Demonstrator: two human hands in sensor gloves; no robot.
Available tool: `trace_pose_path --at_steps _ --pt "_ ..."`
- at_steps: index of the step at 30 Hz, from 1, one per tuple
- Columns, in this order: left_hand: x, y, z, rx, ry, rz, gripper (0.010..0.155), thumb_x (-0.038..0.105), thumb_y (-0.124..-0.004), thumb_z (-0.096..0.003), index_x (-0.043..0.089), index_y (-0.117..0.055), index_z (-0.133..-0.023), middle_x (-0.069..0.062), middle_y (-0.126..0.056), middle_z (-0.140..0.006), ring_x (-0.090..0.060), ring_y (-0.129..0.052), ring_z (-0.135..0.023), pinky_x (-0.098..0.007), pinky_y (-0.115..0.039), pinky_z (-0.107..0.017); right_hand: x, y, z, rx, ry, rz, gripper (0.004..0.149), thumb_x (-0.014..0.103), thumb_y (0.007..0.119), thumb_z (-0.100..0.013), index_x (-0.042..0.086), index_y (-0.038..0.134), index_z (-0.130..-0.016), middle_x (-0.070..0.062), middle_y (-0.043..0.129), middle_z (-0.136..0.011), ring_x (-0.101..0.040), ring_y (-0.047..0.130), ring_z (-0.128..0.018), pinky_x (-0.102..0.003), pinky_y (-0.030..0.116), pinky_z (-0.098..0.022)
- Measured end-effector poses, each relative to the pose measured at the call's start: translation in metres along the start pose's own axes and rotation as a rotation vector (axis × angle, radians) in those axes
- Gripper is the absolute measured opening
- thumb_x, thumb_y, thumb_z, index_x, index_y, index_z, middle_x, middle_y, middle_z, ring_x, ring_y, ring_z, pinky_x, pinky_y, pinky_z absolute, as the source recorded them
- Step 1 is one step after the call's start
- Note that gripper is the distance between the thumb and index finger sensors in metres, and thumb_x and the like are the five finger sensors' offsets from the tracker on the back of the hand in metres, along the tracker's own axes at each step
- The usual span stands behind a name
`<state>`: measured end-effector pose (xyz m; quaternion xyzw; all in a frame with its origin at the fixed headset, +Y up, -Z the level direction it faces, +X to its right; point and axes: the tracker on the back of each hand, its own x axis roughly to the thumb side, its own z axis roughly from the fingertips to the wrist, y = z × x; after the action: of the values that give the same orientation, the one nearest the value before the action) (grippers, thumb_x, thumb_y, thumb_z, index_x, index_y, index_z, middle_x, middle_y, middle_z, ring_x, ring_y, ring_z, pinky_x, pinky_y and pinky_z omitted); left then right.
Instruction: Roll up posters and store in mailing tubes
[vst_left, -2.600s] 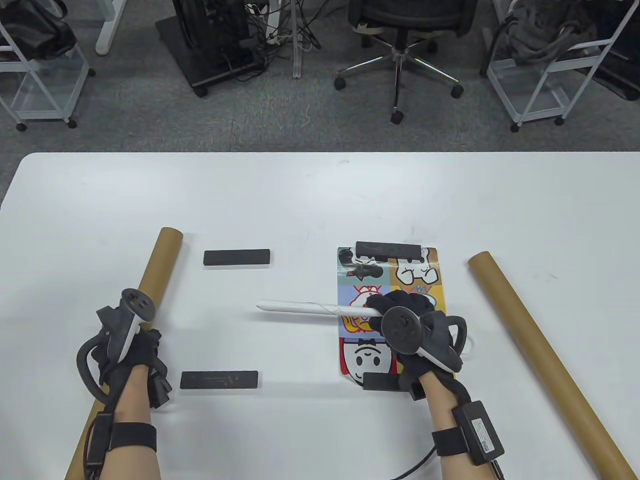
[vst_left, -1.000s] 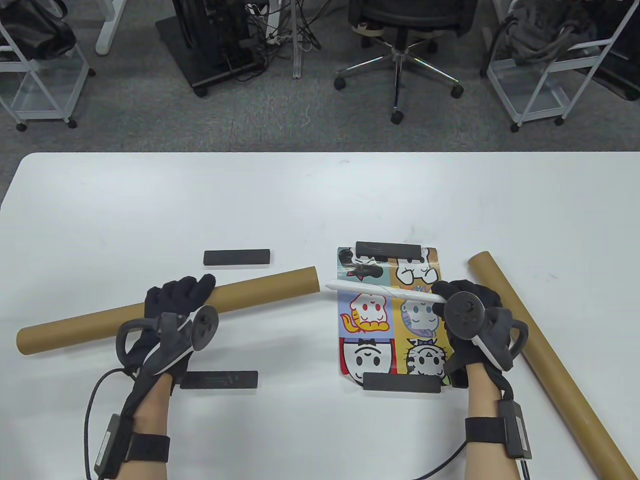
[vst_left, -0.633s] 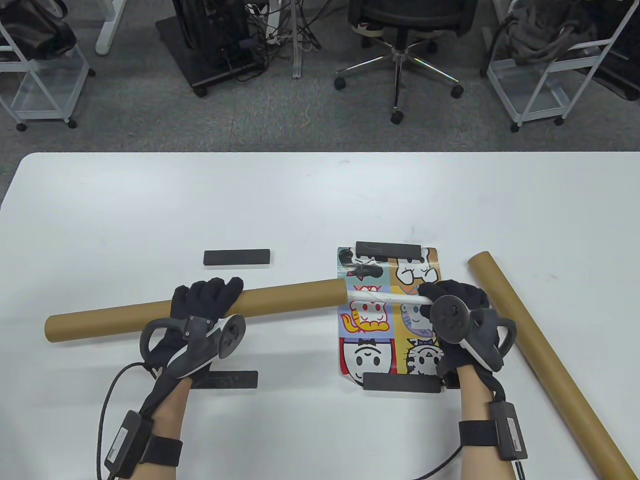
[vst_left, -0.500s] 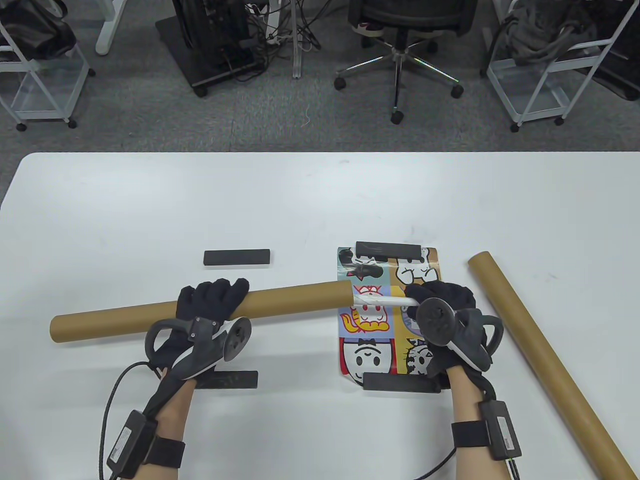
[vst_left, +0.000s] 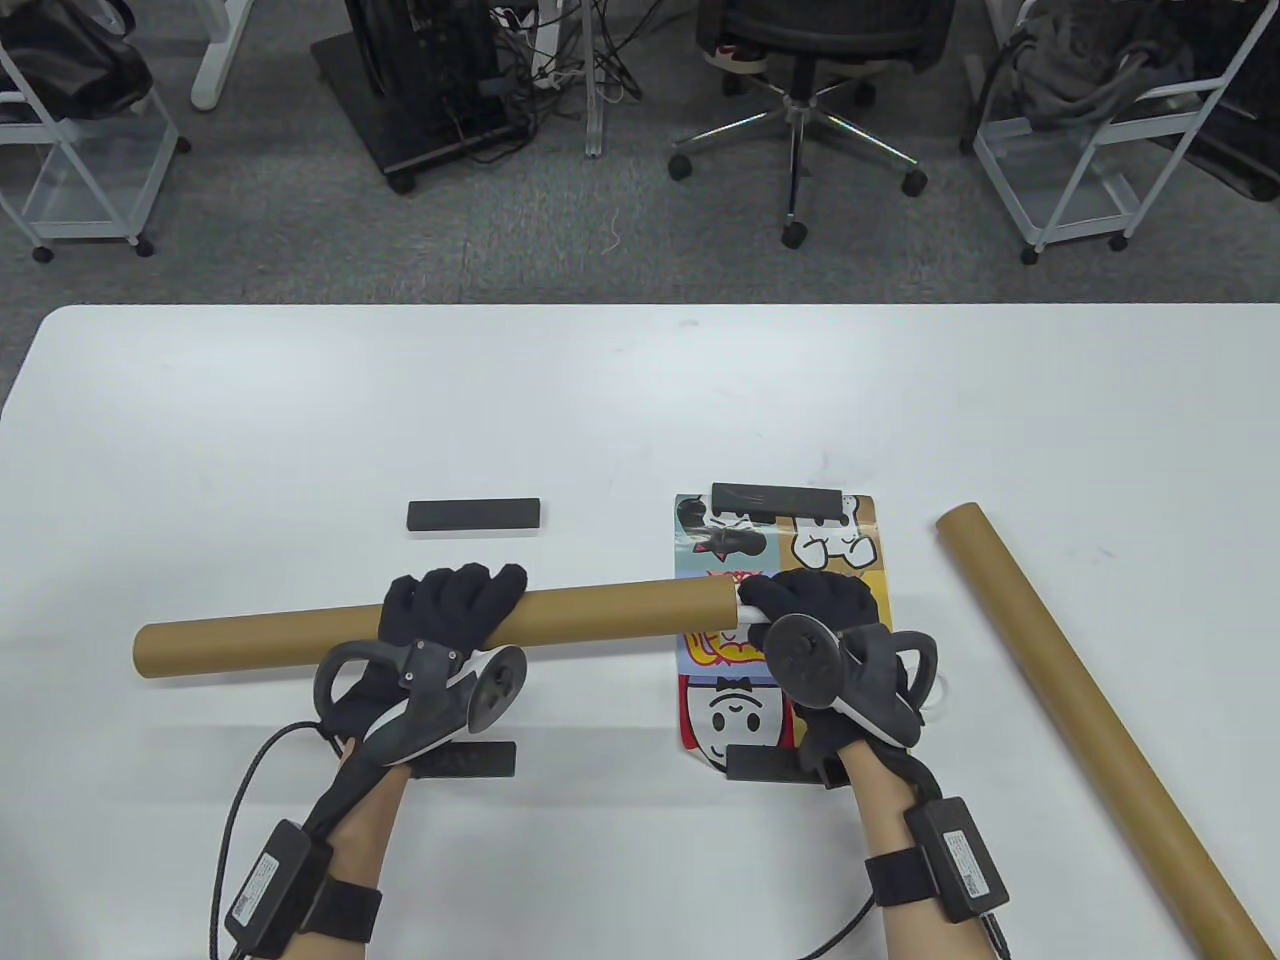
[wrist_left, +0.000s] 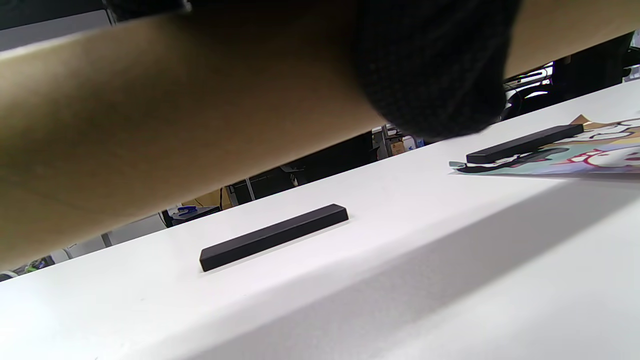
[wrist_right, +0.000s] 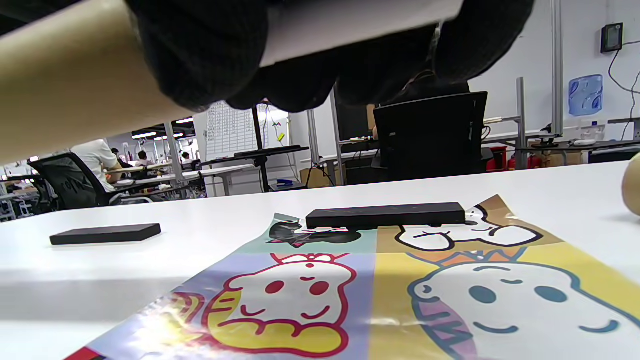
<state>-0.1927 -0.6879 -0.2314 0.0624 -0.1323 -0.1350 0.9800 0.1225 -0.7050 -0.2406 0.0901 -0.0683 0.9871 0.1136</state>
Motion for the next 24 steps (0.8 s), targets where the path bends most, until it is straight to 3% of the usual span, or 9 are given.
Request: trace_pose_path --at_steps 4,11,14,19,24 --pt "-0.001 0.001 0.0 -0.003 0.005 -0.005 0.083 0.046 -0.085 -0.042 0.043 -0.042 -0.114 0.009 -0.067 -0.117 -0.023 -0.079 -0.106 -0.054 -0.066 -0.083 -0.012 -0.007 0.0 -0.03 0.001 -0.188 0.065 0.038 0.076 -0.045 0.016 0.059 -0.104 -0.017 0.065 -0.107 -0.05 0.068 -0.093 -0.071 0.056 -0.068" --pt "-0.006 0.002 0.001 -0.005 0.031 0.011 0.083 0.046 -0.084 -0.0424 0.042 -0.042 -0.115 0.008 -0.067 -0.117 -0.024 -0.079 -0.105 -0.054 -0.066 -0.083 -0.049 -0.018 0.005 -0.151 0.191 -0.682 0.071 0.039 0.067 -0.05 0.006 0.046 -0.109 -0.026 0.053 -0.113 -0.056 0.056 -0.099 -0.073 0.049 -0.067" --pt "-0.009 0.002 0.001 -0.007 0.043 0.017 0.084 0.046 -0.084 -0.0428 0.041 -0.043 -0.115 0.007 -0.067 -0.116 -0.025 -0.08 -0.105 -0.054 -0.066 -0.082 -0.062 -0.016 0.006 -0.104 0.255 -0.814 0.077 0.04 0.065 -0.051 -0.001 0.037 -0.111 -0.033 0.044 -0.115 -0.06 0.05 -0.1 -0.074 0.046 -0.068" --pt "-0.011 0.001 0.001 -0.013 0.051 0.017 0.083 0.046 -0.084 -0.0429 0.041 -0.043 -0.115 0.007 -0.067 -0.117 -0.025 -0.08 -0.105 -0.054 -0.066 -0.082 -0.064 -0.009 0.005 -0.051 0.255 -0.88 0.081 0.041 0.064 -0.052 -0.004 0.031 -0.111 -0.037 0.038 -0.115 -0.062 0.045 -0.101 -0.074 0.043 -0.067" --pt "-0.012 0.001 0.001 -0.013 0.054 0.019 0.083 0.046 -0.084 -0.0433 0.04 -0.043 -0.115 0.005 -0.068 -0.116 -0.026 -0.079 -0.105 -0.055 -0.066 -0.082 -0.042 -0.005 0.003 0.006 0.18 -0.765 0.08 0.04 0.065 -0.052 -0.004 0.033 -0.11 -0.036 0.04 -0.115 -0.061 0.047 -0.101 -0.074 0.045 -0.067"
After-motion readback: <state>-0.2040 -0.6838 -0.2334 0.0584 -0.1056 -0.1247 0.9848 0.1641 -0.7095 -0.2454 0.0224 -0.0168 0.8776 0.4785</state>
